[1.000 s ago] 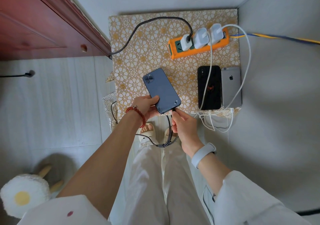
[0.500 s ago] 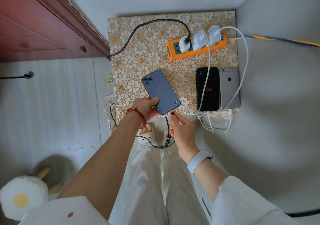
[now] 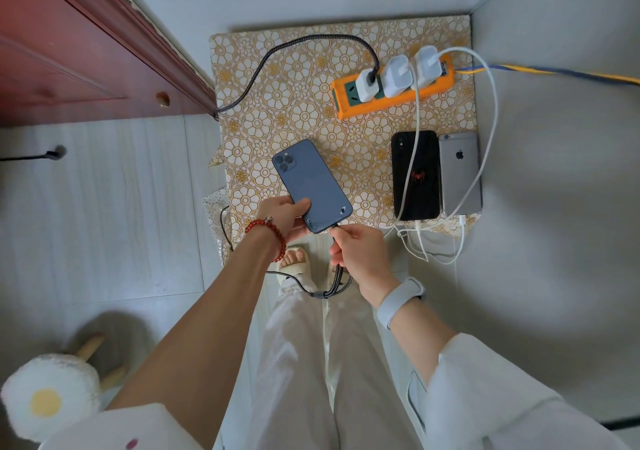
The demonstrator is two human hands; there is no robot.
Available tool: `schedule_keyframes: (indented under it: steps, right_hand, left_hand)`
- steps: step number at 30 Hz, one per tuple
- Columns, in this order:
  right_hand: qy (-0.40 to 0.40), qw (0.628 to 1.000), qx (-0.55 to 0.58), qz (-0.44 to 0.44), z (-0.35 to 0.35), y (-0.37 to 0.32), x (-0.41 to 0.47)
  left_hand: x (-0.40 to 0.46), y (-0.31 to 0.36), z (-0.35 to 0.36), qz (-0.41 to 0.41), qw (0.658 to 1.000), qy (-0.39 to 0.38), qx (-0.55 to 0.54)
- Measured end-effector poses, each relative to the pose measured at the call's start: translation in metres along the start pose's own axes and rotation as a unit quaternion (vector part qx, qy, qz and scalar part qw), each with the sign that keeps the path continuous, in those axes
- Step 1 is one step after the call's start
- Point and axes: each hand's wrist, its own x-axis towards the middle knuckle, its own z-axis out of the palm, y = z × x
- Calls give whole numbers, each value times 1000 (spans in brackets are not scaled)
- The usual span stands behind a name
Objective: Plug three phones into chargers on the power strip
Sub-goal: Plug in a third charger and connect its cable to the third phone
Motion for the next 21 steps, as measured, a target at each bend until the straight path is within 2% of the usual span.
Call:
schedule_keyframes:
  steps: [3, 8, 10, 12, 14, 19, 21]
  right_hand:
    - [-15, 1000, -4, 4, -1, 2, -2]
    - [-12, 992, -98, -76, -12, 23, -8]
    - [-64, 993, -98, -30, -17, 33, -9]
    - [-146, 985, -73, 59, -18, 38, -10]
    - [-192, 974, -22, 117, -16, 40, -9]
    - [-259, 960, 76, 80, -19, 27, -15]
    - [-261, 957, 107, 65, -21, 19, -21]
  left_hand:
    - [3, -3, -3, 11, 998, 6, 60]
    - [1, -20, -1, 9, 998, -37, 59]
    - [1, -27, -3, 0, 997, -42, 66]
    - [1, -30, -7, -3, 996, -49, 73]
    - [0, -30, -11, -1, 996, -59, 69]
    - [-4, -18, -16, 19, 995, -76, 55]
    - [-7, -12, -15, 36, 995, -87, 42]
